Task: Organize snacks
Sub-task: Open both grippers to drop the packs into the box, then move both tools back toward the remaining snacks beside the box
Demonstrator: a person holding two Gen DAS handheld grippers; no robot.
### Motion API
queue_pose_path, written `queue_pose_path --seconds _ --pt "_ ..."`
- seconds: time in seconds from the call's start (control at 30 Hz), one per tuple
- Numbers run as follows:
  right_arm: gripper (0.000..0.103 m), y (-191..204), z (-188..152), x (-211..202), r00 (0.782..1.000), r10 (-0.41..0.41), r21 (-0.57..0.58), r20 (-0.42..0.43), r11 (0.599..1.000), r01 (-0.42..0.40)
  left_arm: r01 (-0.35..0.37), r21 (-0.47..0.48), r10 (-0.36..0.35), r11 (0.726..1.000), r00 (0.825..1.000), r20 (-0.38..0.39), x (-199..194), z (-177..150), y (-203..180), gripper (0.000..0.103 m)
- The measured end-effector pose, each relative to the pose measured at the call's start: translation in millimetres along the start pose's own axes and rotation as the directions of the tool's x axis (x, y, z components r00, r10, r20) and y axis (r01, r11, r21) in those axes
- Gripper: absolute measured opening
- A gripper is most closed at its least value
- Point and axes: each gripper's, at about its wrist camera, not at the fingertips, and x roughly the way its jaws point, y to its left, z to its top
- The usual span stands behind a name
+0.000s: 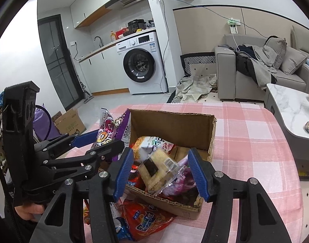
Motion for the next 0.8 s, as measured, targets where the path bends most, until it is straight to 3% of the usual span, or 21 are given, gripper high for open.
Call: queue_pose_path --seconds 0.23,0.33,0.43,0.47,0.53,0.67,0.8 --pt "0.058 -5.5 -1.5 -0.7 1.000 -0.001 0.001 -0.006 1.000 0.001 0.000 0.007 0.000 1.000 1.000 -0.018 11.4 -2.0 -0.8 0.053" --pt "0.069 -6.9 -4.1 -5.0 1.000 -0.016 -0.001 0.000 1.000 0.016 0.011 -0.005 -0.011 1.000 1.000 -0.007 6.7 -4.1 2.7 0.065" --pt "0.091 -7.2 -9.1 -13.4 1.000 -0.022 0.003 0.018 1.000 0.022 0.021 -0.022 -0.021 1.000 1.000 0.002 -2.6 -7.4 6.7 0.083" --pt "0.096 -7.9 -10.4 -16.5 0.999 -0.029 0.007 0.026 1.000 0.029 0.025 -0.029 -0.025 0.999 1.000 0.006 -8.1 -9.8 9.7 0.084" --pt "0.100 -10.4 -14.1 -23.7 0.998 -0.043 0.019 0.037 0.999 0.042 0.036 -0.043 -0.036 0.998 0.999 0.009 -17.5 -13.2 13.3 0.085" --pt "0.103 -14.0 -24.5 -32.4 0.998 -0.054 0.041 0.033 0.998 0.053 0.016 -0.054 -0.015 0.998 1.000 0.022 -38.1 -24.6 19.1 0.102" --pt "0.103 -10.9 -38.2 -41.2 0.998 -0.063 0.038 0.031 0.997 0.061 -0.012 -0.059 0.015 0.998 0.999 0.040 -61.9 -43.2 23.1 0.102"
